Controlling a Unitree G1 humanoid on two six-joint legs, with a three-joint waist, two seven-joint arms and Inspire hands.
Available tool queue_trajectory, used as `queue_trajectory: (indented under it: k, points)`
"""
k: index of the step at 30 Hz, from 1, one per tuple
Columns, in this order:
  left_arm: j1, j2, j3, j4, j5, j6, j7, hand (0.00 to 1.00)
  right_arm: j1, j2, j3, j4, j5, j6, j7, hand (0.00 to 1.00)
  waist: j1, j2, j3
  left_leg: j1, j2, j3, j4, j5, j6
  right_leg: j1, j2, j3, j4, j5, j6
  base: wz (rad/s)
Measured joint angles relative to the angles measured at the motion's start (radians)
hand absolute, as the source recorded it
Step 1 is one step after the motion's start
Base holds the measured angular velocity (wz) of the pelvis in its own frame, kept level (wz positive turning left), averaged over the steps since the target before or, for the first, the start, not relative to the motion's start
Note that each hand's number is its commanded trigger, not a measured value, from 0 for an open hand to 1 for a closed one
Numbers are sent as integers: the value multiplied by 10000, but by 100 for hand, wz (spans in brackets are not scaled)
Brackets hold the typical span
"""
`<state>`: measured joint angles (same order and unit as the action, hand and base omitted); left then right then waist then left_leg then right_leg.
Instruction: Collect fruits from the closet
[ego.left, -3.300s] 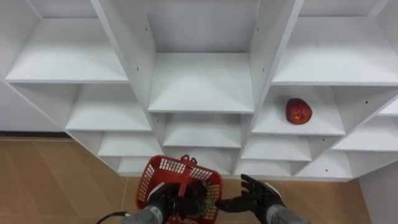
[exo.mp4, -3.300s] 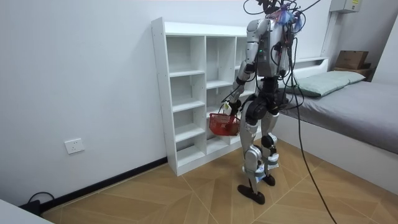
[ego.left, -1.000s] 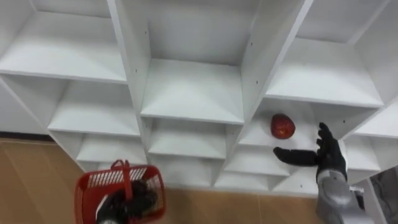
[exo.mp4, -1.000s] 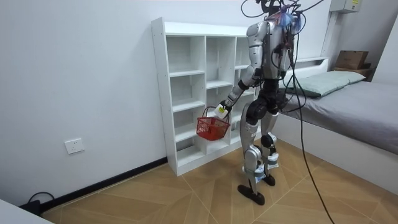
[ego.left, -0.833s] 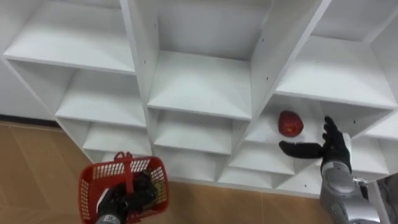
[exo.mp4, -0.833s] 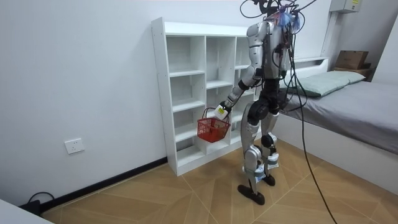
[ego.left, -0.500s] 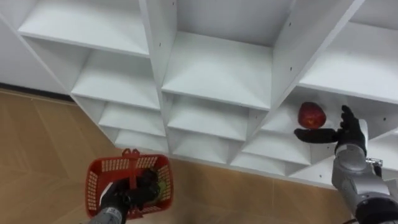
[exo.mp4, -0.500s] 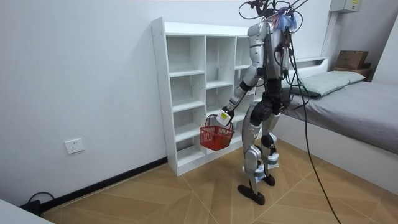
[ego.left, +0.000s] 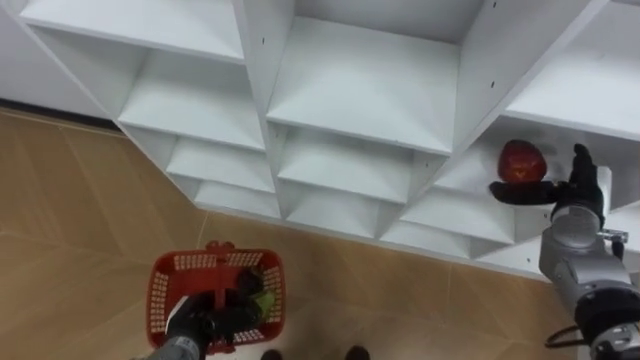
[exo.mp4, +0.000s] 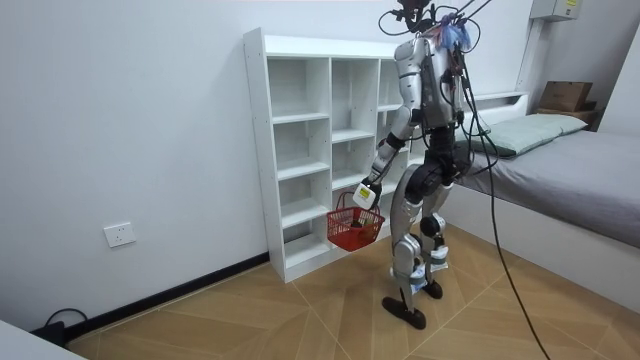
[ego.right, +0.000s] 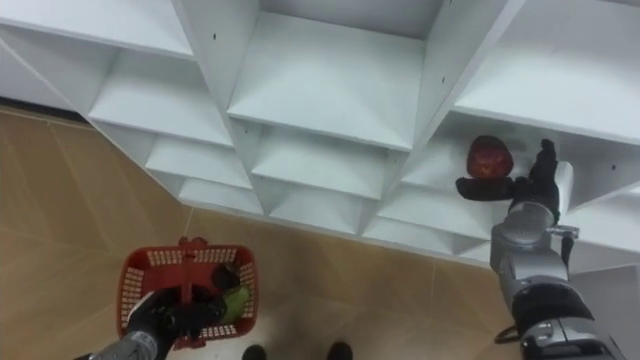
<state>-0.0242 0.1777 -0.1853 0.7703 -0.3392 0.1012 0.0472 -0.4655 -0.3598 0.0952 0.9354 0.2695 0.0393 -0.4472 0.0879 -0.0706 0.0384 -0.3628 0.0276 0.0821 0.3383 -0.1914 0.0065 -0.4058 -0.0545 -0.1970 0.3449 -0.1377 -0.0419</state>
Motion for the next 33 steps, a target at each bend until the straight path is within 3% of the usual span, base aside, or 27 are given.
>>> queue_trajectory:
  k: [18, 23, 33]
  points:
    - [-257, -93, -168, 530, 39, 5, -25, 100, -288, -13, -127, -78, -596, -47, -216, 0, -36, 117, 5, -309, -37, 111, 92, 53, 77, -412, -144, 44, 274, -10, 18, 0]
    - [-439, -79, -646, 732, 83, 4, -166, 100, -650, -12, 25, -89, -863, -49, -329, 0, 50, 179, 14, -340, -66, 125, 163, 62, 93, -568, -211, 64, 528, -37, 39, -2]
    - [-498, -65, -943, 927, 244, 4, -143, 100, -674, -11, 366, 24, -883, -49, -324, 0, 119, 184, 20, -491, -60, 123, 278, 67, 99, -683, -237, 56, 542, -67, 11, 0]
